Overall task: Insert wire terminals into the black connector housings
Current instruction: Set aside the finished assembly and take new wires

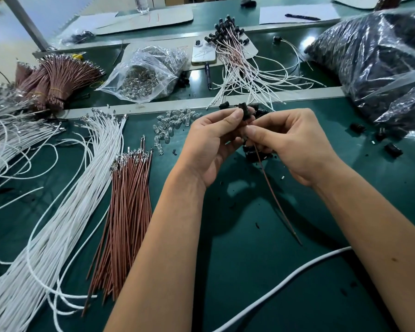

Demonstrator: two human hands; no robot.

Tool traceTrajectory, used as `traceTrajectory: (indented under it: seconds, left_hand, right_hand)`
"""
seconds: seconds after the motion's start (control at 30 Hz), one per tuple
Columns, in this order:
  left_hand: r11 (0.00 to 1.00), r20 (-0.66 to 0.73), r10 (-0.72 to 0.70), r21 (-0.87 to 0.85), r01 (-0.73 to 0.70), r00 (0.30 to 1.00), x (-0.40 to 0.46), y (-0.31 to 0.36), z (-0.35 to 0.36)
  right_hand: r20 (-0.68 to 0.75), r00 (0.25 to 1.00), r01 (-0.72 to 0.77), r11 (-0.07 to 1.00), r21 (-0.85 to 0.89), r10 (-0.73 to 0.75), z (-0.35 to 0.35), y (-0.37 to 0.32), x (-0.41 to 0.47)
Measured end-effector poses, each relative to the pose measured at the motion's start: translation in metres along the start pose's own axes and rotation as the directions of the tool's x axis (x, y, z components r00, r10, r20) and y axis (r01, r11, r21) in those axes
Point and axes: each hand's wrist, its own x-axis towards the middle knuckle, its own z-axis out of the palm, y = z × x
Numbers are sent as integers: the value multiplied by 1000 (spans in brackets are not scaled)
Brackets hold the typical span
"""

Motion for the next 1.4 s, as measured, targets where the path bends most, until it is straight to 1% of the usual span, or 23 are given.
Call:
traceTrajectory:
  seconds: [0.17,0.27,0.37,0.5,0.77,1.07,1.17,1.3,1.4]
  left_hand:
    - [994,46,50,99,-54,998,-1,-1,-4]
    - [988,74,70,131,-79,995,-2,-1,-4]
    - [985,87,105,129,-116,991,-4,-1,-3]
    - [981,58,161,102,-167,985,-4,-2,0]
    - [965,15,237,116,-237,971,-4,-1,3]
    - [937,101,310,138,-322,945,-5,0,3]
    - [909,146,366,157,-387,919,-5,-1,3]
    - [859,209,445,173,-481,871,-5,0,6]
    - [848,243,461,162,-504,854,-5,1,7]
  right_hand:
    - [-8,1000,6,999,-33,-6,-3,1,1]
    - [-8,1000,19,999,-39,-20,-4,1,1]
    - [-7,1000,30,998,-53,-30,-5,3,1]
    - [1,999,46,997,-62,-46,-6,5,2]
    - [31,997,75,996,-57,-73,-7,10,3]
    - [64,989,137,990,-33,-135,-9,16,6]
    - [47,974,223,974,-34,-221,-8,15,5]
    - [37,928,374,926,-60,-372,-6,11,4]
    - [40,906,424,902,-88,-422,-6,9,4]
